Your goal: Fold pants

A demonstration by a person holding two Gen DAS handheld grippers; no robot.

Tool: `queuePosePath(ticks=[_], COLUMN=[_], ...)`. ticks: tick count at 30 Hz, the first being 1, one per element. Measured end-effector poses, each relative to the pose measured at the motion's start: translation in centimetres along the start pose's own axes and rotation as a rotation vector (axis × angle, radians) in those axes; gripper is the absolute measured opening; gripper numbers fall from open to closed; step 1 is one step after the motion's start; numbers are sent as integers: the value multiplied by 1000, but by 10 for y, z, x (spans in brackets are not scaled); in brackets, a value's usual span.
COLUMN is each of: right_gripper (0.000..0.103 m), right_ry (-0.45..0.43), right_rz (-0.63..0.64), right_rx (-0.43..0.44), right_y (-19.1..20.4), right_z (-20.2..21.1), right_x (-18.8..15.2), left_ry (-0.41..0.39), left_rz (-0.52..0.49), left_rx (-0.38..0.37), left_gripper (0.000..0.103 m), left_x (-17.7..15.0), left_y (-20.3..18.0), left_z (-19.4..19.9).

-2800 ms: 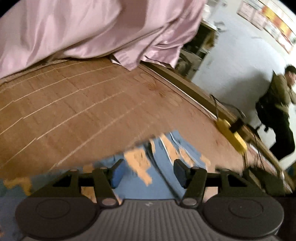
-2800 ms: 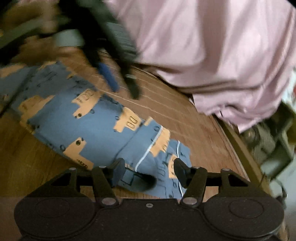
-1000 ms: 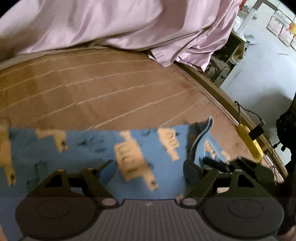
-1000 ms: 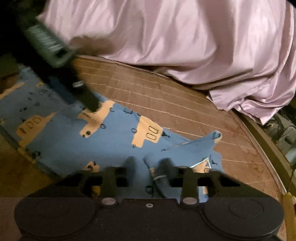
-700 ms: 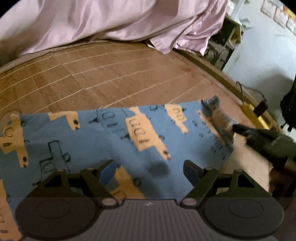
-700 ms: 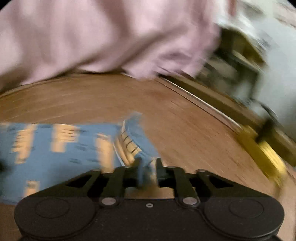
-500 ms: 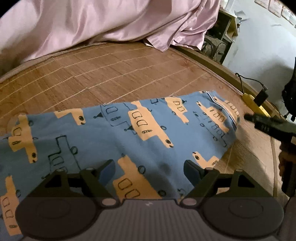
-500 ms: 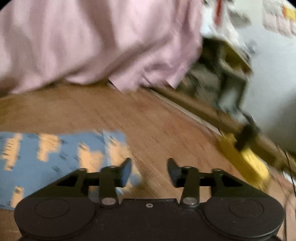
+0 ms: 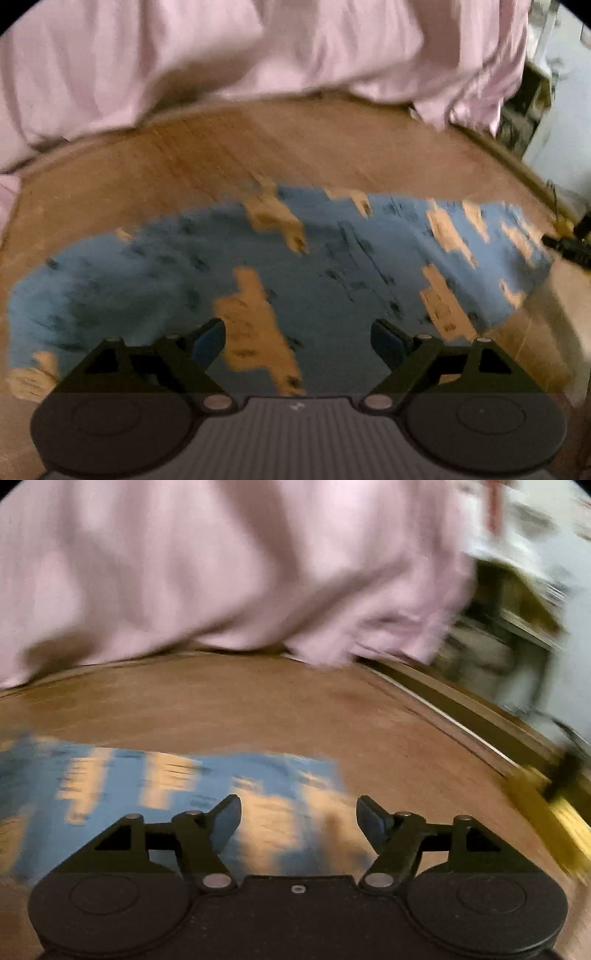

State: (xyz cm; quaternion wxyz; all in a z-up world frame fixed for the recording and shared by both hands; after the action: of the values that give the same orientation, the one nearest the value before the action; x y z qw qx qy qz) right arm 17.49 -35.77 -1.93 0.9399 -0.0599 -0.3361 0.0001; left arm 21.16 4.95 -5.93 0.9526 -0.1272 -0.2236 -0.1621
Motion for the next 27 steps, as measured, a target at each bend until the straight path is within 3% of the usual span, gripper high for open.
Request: queuePosePath(ticks=[3,5,8,12,15,17,18,19,23,26,27], right_gripper=[68,64,63,59,51,38,28,28,28,30,35], right_ry=[28,38,40,44,42,57,67,63,92,93,90], right_rz=[151,223,293,340,344,362,376,374,337,318,296], right_rx=[179,267,349,392,432,436,420,413,421,413,400], right_y=[55,91,127,146,155,161,164,164,160,150,144], right_z=[-14,-16,-15,-10,-8,-9,-11,-12,-11,-4,-2], right_x=[9,13,11,3,0,-4,-8,-10,-14,-14,-13], left_ry=[-67,-95,-61,35,81,102,101,95,75,76,67], left_rz=[55,54,-15,-129,-151,-163,-171,-186,-257,-230,-228], left_rx=[69,94,115,108,91,85,96,115,213,238,242], left_gripper=[89,79,76,64,37,10,7,2,1,2,2], left_x=[23,46,80,103,111,114,116,117,119,121,120], left_y=[28,37,33,16,13,11,9,8,-1,0,-2], left_z=[10,6,-17,-53,-70,-78,-80,-81,-82,-83,-81])
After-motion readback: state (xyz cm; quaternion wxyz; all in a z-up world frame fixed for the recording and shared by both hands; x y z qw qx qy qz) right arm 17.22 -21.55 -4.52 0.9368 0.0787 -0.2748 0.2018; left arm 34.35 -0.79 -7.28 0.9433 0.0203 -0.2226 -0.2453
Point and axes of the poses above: each gripper's, at about its wrist camera, not at the fingertips, and z roughly against the way its jaws point, y to its left, x to its top, the point moved 7 cm from there along -z, roughly the way its jaws point, and after that the axes turned 11 degrees about y, right-handed, at the moved point
